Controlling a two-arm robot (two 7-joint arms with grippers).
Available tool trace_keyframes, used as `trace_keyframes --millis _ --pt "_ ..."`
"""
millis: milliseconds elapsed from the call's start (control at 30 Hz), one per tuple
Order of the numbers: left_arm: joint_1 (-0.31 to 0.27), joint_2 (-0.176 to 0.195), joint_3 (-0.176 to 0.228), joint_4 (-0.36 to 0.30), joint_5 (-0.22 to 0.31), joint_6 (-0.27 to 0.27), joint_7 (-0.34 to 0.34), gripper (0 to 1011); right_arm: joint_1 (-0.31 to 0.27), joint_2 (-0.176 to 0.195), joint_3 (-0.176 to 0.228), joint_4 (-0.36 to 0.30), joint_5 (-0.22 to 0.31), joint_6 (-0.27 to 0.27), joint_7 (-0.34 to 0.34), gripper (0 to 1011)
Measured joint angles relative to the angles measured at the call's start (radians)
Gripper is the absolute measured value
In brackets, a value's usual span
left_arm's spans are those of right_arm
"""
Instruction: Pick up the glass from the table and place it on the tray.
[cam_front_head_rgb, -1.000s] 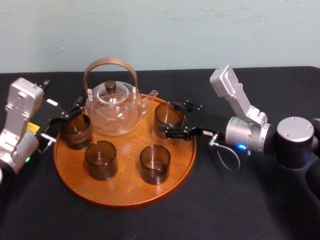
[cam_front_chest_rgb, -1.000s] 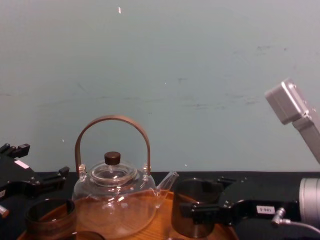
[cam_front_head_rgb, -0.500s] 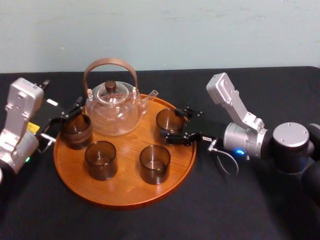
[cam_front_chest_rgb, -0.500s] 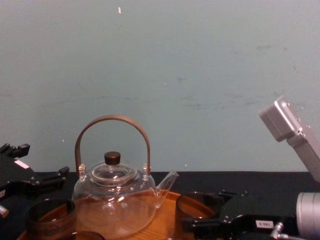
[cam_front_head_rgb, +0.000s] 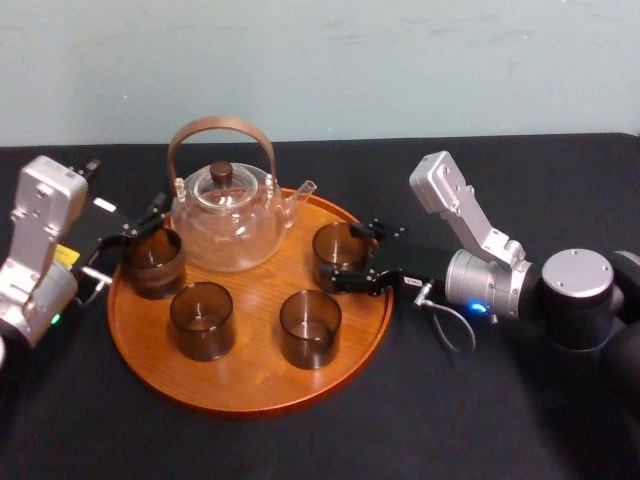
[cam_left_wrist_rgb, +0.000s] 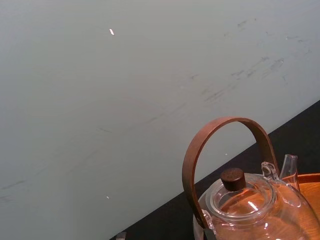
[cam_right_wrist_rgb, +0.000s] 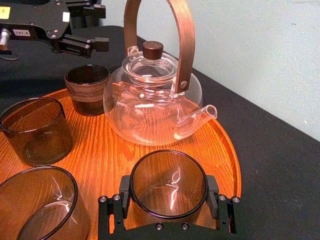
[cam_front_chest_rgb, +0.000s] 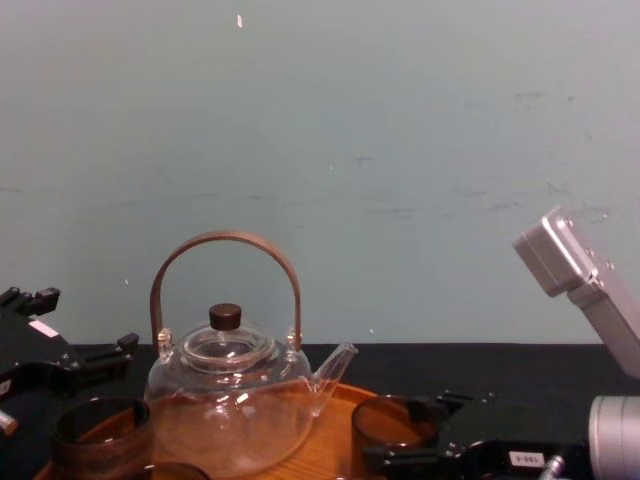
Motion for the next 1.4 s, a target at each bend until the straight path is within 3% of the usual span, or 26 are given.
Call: trace_keyframes --millis 400,567,1100,1400 --pt "0.000 0.000 0.000 0.000 0.000 0.000 0.000 1001 -0.001 0.001 0.000 -0.001 -0.004 0.001 -0.003 904" --pt "0.000 0.000 0.000 0.000 0.000 0.000 0.000 1002 -0.002 0.001 0.000 -0.001 -0.005 0.003 -0.003 1002" --pt "0.000 0.000 0.000 0.000 0.000 0.000 0.000 1001 -0.002 0.001 0.000 -0.001 -0.003 0.003 -0.001 1002" --pt "0.000 0.000 0.000 0.000 0.000 0.000 0.000 1001 -0.033 0.030 0.022 -0.054 0.031 0.002 0.024 1002"
